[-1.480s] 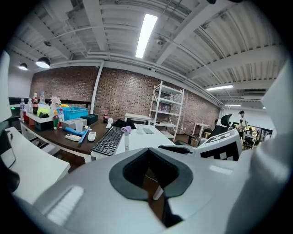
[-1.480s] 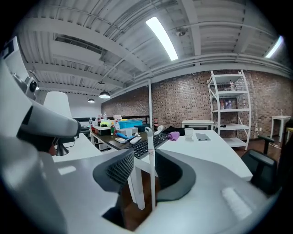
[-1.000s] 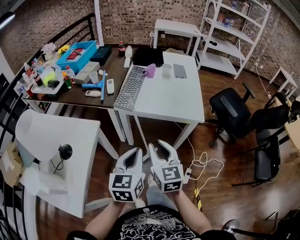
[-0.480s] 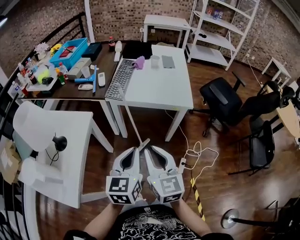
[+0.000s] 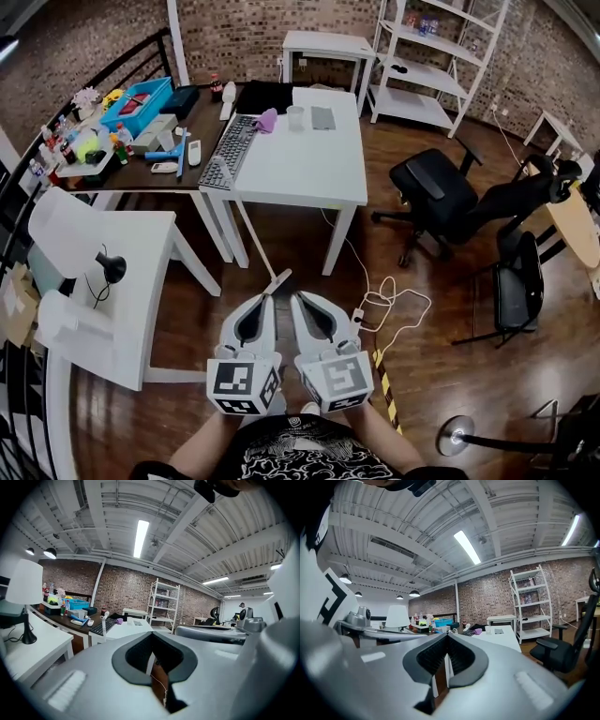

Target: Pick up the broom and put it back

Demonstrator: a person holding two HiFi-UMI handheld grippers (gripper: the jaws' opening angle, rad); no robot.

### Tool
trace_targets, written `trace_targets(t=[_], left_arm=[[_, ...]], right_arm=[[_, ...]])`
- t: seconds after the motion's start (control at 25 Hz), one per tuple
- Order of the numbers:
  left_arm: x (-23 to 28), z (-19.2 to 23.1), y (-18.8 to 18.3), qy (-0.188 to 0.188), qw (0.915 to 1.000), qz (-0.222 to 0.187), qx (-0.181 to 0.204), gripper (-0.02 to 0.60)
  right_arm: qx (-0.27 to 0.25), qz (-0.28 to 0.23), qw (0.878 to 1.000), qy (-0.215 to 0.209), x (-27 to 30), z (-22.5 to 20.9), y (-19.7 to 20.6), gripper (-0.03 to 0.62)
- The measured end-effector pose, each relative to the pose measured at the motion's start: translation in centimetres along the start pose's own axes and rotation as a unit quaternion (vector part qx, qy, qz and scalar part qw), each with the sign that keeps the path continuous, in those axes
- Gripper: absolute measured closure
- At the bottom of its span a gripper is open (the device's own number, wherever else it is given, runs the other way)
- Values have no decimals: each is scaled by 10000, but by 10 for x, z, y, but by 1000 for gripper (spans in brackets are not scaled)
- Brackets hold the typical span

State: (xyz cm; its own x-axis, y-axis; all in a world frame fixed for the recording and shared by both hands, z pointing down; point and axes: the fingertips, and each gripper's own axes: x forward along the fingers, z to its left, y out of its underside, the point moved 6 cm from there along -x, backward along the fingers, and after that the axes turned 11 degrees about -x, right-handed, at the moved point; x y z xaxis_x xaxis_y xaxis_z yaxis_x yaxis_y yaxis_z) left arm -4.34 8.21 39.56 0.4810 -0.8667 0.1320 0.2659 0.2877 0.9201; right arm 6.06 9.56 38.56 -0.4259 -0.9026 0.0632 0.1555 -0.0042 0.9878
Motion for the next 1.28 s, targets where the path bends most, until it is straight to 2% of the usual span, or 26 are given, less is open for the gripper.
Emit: trace_targets(t=[0.56,1.28], left_arm=[[-56,-47,26,-222,9996,-93,154,577],[-66,-60,33,-246,9995,-108,164,577]], right_arm=[[-12,-75,9993,-360,-67,16,6,600],[-61,-122,9988,-476,-79,19,9,600]])
